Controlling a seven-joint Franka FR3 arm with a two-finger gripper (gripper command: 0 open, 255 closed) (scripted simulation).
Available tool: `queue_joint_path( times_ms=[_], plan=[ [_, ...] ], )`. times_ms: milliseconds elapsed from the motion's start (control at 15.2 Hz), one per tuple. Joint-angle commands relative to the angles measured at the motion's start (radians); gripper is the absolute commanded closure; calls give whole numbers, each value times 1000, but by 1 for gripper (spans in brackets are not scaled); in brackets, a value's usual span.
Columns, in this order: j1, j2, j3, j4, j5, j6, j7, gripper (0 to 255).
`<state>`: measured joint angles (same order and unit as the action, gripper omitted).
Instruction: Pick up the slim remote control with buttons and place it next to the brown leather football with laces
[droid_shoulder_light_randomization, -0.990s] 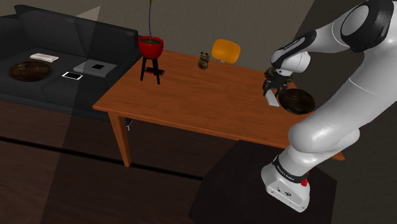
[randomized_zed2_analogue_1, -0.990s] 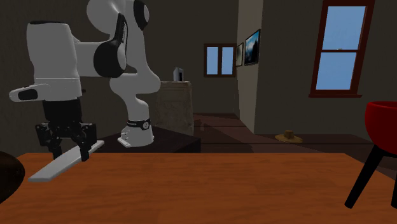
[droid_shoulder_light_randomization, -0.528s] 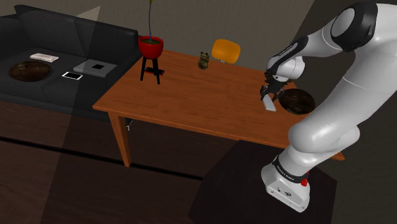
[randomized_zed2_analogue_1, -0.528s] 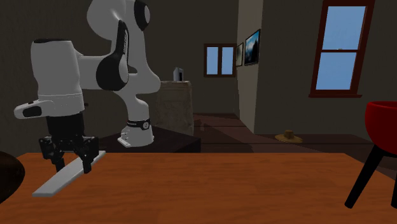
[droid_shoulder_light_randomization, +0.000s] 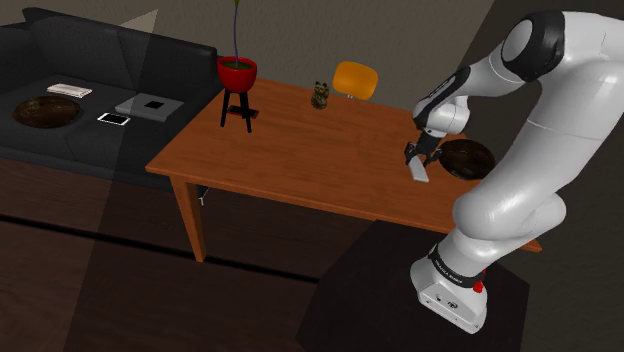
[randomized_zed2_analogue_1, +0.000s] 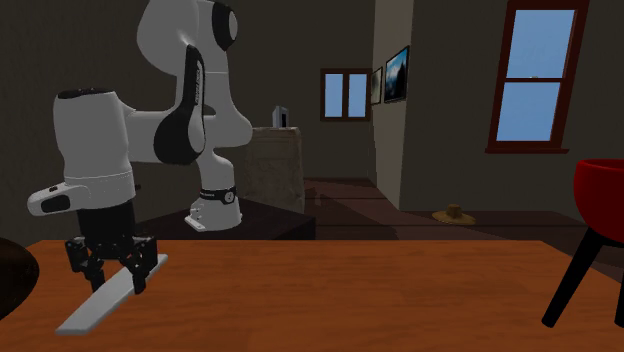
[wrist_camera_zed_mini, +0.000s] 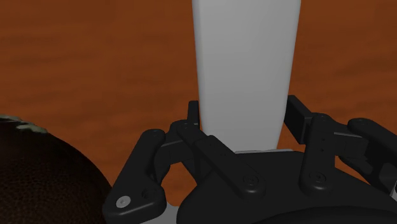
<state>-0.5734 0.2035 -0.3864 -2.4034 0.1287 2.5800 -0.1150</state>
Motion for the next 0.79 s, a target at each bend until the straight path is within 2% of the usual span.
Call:
queue_joint_path(
  times_ms=[0, 132, 594, 660, 726],
  plan=[
    [-6, 28, 9, -2, 23, 29, -16, 255],
    [-14, 60, 22, -1, 48, 57, -34, 255],
    [-15, 60, 23, -1, 48, 57, -34, 255],
    [-15, 60, 23, -1, 48, 57, -34, 0],
    [-15, 60, 23, -1, 48, 57, -34, 0]
  ],
)
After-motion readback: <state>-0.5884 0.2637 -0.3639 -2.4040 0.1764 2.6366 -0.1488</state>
